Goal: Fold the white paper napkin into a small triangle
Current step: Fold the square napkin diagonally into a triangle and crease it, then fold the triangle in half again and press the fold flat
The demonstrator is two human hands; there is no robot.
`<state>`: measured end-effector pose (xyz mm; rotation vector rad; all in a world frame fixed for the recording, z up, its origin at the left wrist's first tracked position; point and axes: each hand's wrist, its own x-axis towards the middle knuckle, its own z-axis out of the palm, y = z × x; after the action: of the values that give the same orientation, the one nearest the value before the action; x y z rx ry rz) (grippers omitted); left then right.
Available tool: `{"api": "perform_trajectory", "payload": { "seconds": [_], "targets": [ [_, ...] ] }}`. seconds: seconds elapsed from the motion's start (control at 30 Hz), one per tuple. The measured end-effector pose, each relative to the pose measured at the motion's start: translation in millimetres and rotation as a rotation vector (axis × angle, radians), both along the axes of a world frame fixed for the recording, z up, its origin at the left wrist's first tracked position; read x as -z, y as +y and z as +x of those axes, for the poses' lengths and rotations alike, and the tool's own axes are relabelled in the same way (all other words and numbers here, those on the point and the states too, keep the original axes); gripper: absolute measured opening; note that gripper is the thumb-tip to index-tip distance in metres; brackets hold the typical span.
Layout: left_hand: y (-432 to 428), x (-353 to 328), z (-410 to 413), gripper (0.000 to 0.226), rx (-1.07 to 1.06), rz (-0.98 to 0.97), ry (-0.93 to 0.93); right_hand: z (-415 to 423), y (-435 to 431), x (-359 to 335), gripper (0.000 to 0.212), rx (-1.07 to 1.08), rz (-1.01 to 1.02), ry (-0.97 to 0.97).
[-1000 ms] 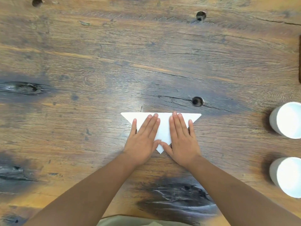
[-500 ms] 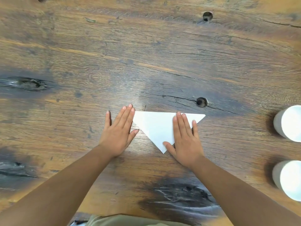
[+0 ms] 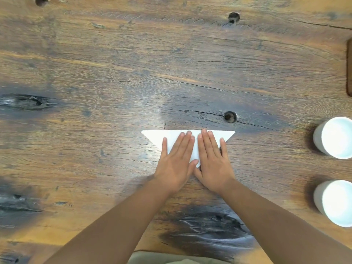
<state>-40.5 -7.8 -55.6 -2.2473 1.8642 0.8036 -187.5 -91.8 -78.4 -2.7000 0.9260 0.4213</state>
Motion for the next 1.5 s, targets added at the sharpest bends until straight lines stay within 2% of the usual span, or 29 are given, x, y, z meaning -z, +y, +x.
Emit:
{"api": "perform_trajectory", "payload": {
  "seconds": [0.13, 0.4, 0.7, 0.87, 0.93, 1.0, 1.07, 1.27, 1.5],
  "targets": [
    [9.1, 8.1, 21.5, 0.068, 0.001, -0.016, -0.022, 0.0, -0.2, -0.1, 0.088, 0.001, -0.006, 0.018],
    [48.5, 11.6, 80.3, 0.071, -0.141, -0.054, -0.075, 2.7, -1.0, -4.1, 0.090, -0.003, 0.002, 0.056],
    [39.9, -3.0, 72.2, 0.070, -0.205, -0.090, -0.048, 8.4, -0.6, -17.6, 0.090, 0.003, 0.037, 0.127],
    [36.3, -20.6, 30.3, 0.063, 0.000, -0.216, 0.032, 17.8, 2.5, -32.5, 0.087, 0.085, 0.091, 0.140],
    [41.7, -20.8, 11.6, 0.063, 0.063, -0.168, 0.046, 20.9, 5.0, -37.2, 0.078, 0.105, 0.103, 0.159],
    [46.4, -17.8, 2.5, 0.066, 0.073, -0.079, -0.001, 23.9, 7.1, -41.4, 0.074, 0.104, 0.119, 0.198],
    [48.9, -15.6, 1.4, 0.067, 0.066, -0.036, -0.035, 24.4, 7.0, -46.7, 0.079, 0.113, 0.134, 0.239],
    [45.8, -15.2, 6.0, 0.067, 0.112, -0.053, -0.060, 7.0, 7.8, -60.5, 0.080, 0.087, 0.106, 0.303],
    [38.3, -17.9, 2.1, 0.069, 0.137, -0.056, -0.093, -6.8, 22.9, -73.2, 0.061, 0.164, 0.161, 0.235]
  ]
}}
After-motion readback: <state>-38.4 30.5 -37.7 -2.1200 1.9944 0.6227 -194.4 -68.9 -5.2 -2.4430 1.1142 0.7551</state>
